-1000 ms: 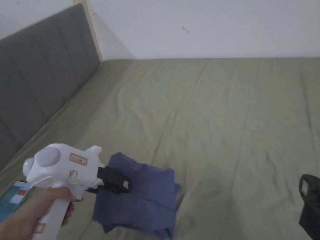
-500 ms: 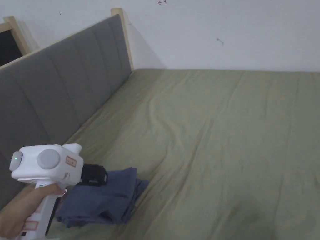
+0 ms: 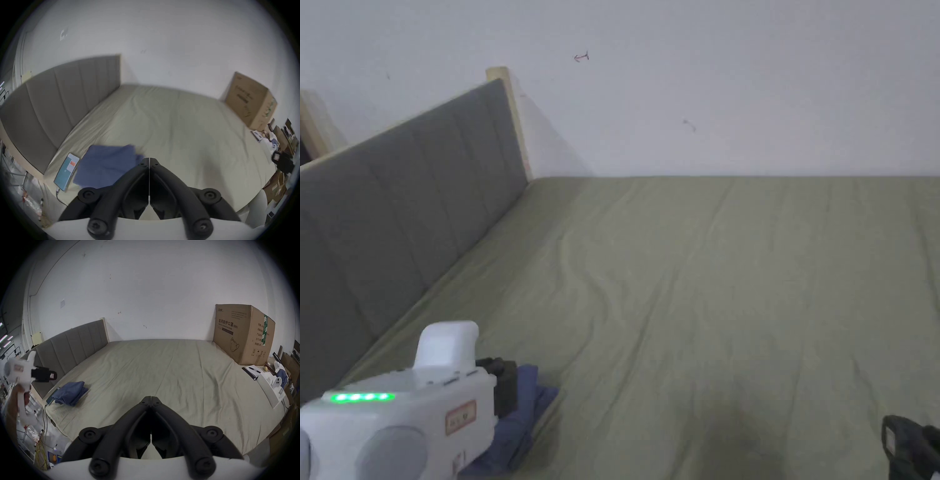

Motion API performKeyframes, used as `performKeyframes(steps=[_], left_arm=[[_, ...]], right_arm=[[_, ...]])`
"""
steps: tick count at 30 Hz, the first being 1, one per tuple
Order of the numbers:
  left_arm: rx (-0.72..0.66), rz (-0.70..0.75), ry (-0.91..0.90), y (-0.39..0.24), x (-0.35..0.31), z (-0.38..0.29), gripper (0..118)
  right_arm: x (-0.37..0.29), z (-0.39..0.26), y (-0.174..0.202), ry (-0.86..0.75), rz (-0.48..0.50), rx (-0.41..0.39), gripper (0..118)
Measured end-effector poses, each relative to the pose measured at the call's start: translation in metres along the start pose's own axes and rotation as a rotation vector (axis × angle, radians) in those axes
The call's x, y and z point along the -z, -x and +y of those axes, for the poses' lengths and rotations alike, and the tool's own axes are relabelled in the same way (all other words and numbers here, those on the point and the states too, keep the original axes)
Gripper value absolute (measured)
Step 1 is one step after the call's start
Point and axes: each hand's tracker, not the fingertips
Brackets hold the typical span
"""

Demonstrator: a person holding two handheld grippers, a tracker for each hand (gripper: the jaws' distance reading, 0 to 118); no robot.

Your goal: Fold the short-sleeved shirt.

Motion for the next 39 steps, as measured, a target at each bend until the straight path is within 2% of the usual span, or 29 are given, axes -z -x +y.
performKeyframes(steps=[2,4,11,18,19,20,21,22,23,24,25,26,27,32,34,37,39], left_arm=[[-0.039,-0.01,-0.082,-0.033,-0.025,-0.01,0],[-0.015,-0.057,-0.086,-0.06,-0.04,-0.016,0],[0.03,-0.049,-0.165,-0.147,-0.065,-0.036,0],[0.076,-0.048,-0.289,-0.195,-0.092,-0.013,0],[0.058,-0.058,-0.306,-0.197,-0.095,-0.012,5],[0.05,-0.072,-0.31,-0.199,-0.099,-0.009,21],[0.049,-0.087,-0.295,-0.201,-0.101,-0.006,48],[0.052,-0.089,-0.273,-0.204,-0.101,-0.003,91],[0.055,-0.089,-0.276,-0.207,-0.104,-0.004,111],[0.06,-0.092,-0.333,-0.21,-0.111,-0.008,115],[0.077,-0.08,-0.367,-0.213,-0.116,-0.009,115],[0.107,-0.049,-0.374,-0.218,-0.12,-0.008,115],[0.125,-0.028,-0.369,-0.222,-0.123,-0.008,115],[0.154,0.024,-0.302,-0.233,-0.132,-0.009,115],[0.135,0.034,-0.303,-0.237,-0.137,-0.016,115],[0.087,0.008,-0.2,-0.239,-0.141,-0.016,115],[0.058,-0.01,-0.226,-0.239,-0.144,-0.017,115]], right_arm=[[-0.006,0.005,-0.005,-0.021,-0.011,-0.011,0],[-0.01,0.007,-0.013,-0.049,-0.018,-0.02,0],[-0.035,0.024,-0.034,-0.138,-0.047,-0.018,0],[-0.058,0.029,-0.061,-0.213,-0.068,0.047,0],[-0.061,0.029,-0.064,-0.219,-0.072,0.049,0],[-0.065,0.029,-0.067,-0.228,-0.074,0.051,1],[-0.07,0.029,-0.071,-0.233,-0.077,0.056,8],[-0.073,0.028,-0.074,-0.237,-0.08,0.059,21],[-0.077,0.029,-0.075,-0.239,-0.079,0.061,40],[-0.08,0.029,-0.077,-0.239,-0.073,0.066,68],[-0.083,0.028,-0.079,-0.242,-0.068,0.07,89],[-0.086,0.027,-0.08,-0.247,-0.062,0.074,106],[-0.088,0.026,-0.081,-0.256,-0.052,0.073,118],[-0.091,0.025,-0.082,-0.258,-0.071,0.052,118],[-0.094,0.022,-0.085,-0.263,-0.073,0.071,118],[-0.094,0.022,-0.09,-0.257,-0.059,0.114,118],[-0.094,0.023,-0.091,-0.253,-0.056,0.118,118]])
